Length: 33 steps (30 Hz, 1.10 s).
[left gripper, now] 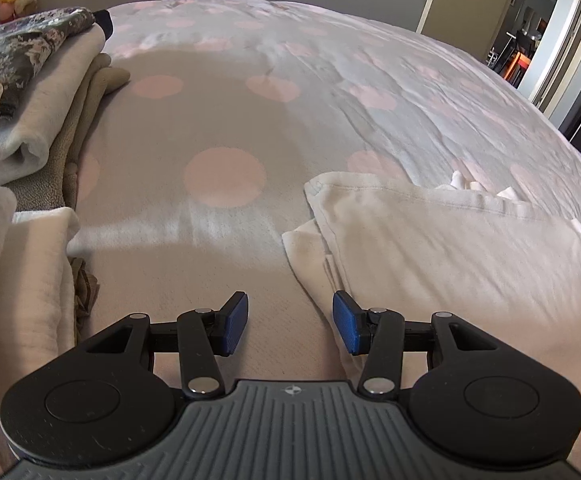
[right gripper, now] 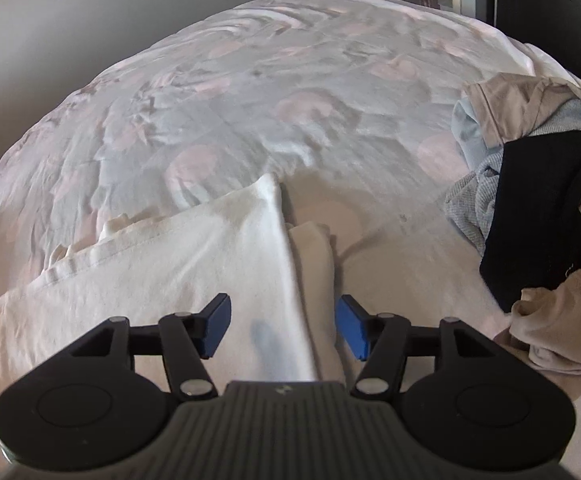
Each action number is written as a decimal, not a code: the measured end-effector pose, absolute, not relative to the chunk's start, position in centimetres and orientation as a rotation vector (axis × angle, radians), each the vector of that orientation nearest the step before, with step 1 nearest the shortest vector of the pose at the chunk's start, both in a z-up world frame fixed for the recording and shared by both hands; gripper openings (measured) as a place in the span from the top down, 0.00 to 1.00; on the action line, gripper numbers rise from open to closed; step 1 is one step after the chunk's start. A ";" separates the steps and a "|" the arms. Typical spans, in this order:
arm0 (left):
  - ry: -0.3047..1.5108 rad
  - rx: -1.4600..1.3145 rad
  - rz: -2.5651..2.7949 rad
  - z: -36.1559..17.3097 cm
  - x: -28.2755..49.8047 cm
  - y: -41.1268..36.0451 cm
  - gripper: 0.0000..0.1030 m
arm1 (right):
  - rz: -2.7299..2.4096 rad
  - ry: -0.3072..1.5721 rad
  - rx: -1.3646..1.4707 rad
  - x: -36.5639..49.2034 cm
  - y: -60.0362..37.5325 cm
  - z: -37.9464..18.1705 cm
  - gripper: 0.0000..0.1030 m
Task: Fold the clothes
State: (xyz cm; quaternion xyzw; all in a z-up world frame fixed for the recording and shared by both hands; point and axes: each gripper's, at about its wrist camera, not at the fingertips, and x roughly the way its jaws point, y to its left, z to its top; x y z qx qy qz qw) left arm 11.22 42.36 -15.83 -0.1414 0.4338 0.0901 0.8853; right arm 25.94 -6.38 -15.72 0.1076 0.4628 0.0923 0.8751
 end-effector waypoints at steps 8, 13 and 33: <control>0.841 -0.357 0.194 -16.4 12.3 43.8 0.55 | 0.176 0.978 0.235 28.1 -6.5 -16.8 0.37; 0.859 -0.376 0.189 -17.4 13.0 44.2 0.55 | 0.172 0.983 0.230 29.3 -6.5 -17.4 0.37; 0.863 -0.315 0.191 -18.5 13.2 43.6 0.55 | 0.207 1.003 0.235 31.7 -6.3 -19.8 0.40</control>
